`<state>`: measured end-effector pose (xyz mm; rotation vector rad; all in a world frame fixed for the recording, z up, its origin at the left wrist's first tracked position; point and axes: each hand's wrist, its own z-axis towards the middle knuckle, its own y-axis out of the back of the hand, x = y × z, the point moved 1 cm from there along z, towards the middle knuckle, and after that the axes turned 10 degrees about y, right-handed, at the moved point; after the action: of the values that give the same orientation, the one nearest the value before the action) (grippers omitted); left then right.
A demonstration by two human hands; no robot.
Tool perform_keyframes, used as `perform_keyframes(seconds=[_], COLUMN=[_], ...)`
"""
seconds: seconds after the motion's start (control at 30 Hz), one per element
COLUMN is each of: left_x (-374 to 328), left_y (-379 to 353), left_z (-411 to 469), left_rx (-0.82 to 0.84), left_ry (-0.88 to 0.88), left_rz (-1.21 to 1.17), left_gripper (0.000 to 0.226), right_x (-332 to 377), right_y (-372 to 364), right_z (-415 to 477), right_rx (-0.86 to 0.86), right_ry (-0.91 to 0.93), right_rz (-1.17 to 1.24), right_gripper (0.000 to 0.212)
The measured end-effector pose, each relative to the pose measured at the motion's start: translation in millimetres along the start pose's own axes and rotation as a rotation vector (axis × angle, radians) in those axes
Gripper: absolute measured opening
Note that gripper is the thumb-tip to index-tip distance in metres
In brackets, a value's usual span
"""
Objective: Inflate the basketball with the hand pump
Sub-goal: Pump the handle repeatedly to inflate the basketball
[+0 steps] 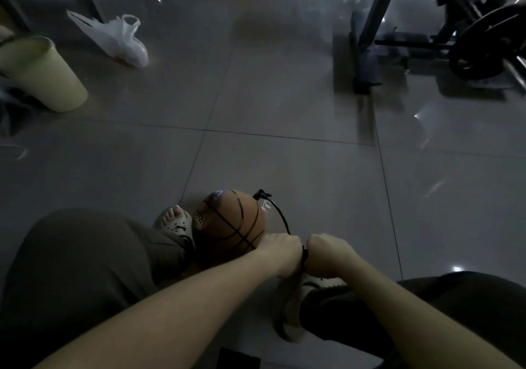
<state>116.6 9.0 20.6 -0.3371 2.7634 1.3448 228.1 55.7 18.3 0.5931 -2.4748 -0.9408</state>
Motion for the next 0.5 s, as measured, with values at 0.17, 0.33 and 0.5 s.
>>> perform_keyframes(seconds=[0.17, 0.33, 0.5], left_x=[-4, -5, -3], left_y=[-15, -11, 11], left_z=[11, 14, -12], left_rx=[0.011, 0.026, 0.171], left_ry=[0.003, 0.002, -0.034], left_rz=[0.003, 0.007, -0.017], left_gripper=[0.013, 0.01, 0.012], right_x=[-11, -10, 6], right_y=[-20, -11, 10], right_z=[11, 7, -19], right_rx=[-0.023, -0.015, 0.139], right_ry=[-0.015, -0.033, 0.004], right_rz=[0.013, 0.046, 0.044], right_gripper=[0.023, 0.027, 0.025])
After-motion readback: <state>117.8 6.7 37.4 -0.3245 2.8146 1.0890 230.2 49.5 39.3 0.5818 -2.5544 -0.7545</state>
